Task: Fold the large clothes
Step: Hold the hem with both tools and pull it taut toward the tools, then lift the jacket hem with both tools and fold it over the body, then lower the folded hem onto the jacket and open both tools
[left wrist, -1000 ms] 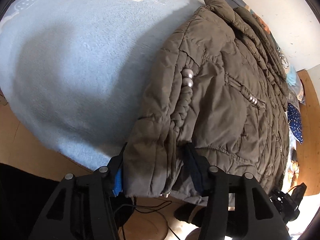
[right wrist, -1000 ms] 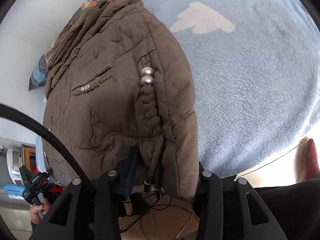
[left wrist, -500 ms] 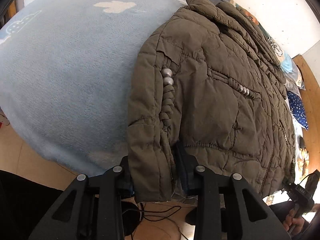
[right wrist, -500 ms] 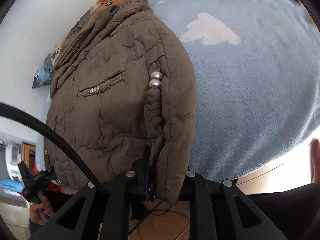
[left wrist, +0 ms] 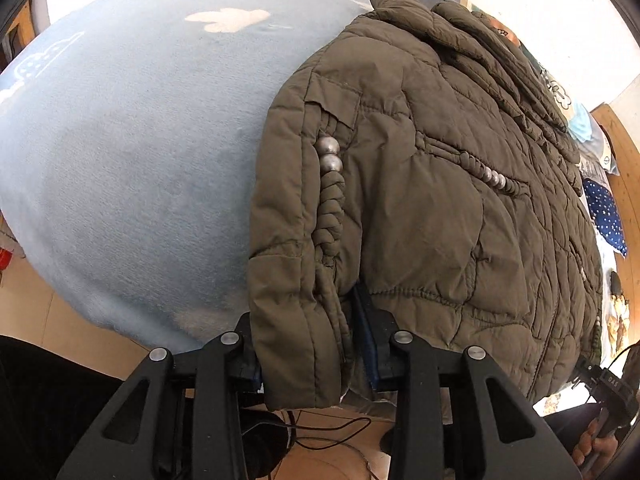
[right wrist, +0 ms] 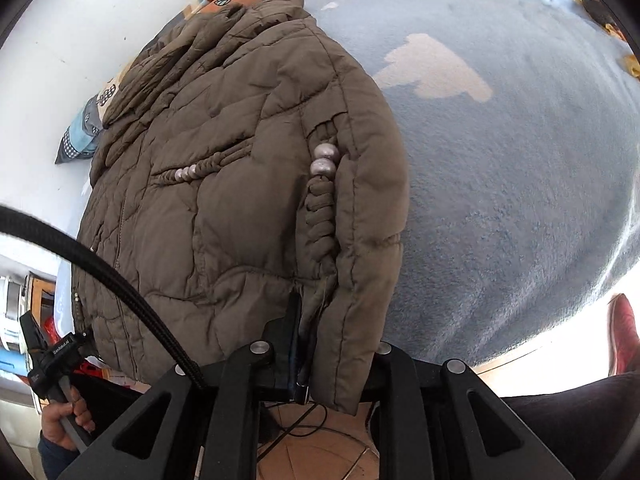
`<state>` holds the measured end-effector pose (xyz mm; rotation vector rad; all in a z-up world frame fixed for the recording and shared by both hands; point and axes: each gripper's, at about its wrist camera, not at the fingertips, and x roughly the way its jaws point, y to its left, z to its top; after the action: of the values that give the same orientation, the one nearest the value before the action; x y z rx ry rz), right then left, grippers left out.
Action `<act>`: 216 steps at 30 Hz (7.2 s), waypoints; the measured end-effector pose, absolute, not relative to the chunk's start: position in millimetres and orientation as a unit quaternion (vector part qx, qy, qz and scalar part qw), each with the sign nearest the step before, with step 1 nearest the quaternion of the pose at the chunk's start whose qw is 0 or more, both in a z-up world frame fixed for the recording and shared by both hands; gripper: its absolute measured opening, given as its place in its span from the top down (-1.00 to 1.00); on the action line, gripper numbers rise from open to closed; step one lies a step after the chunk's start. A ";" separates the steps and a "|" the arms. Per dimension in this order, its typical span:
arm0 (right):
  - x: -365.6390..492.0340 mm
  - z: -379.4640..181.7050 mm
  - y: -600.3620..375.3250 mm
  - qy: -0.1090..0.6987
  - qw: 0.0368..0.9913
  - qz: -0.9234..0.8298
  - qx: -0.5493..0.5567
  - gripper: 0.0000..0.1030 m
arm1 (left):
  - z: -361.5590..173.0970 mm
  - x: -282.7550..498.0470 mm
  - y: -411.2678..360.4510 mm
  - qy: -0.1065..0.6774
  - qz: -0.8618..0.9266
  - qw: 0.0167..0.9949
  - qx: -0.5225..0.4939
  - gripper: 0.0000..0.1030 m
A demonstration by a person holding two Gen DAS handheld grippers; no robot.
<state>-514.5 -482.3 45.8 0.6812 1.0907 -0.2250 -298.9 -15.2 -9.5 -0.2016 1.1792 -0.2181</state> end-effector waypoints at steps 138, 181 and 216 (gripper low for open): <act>-571.8 177.4 -470.7 0.335 0.902 -0.076 0.263 0.76 | 123.4 -346.2 -6.1 0.367 -0.143 0.919 -0.019 0.67; -452.4 282.8 -532.2 0.265 0.934 -0.046 0.237 0.76 | 229.3 -203.9 -15.5 0.397 -0.277 0.873 -0.067 0.64; -158.7 115.8 -682.3 0.362 0.832 -0.111 0.406 0.58 | 145.4 113.6 -137.9 0.499 -0.225 0.821 -0.162 0.26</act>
<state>-158.7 -682.3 115.8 0.8618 0.7673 -0.2343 113.6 -137.9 145.4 -0.3459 1.0633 -0.4791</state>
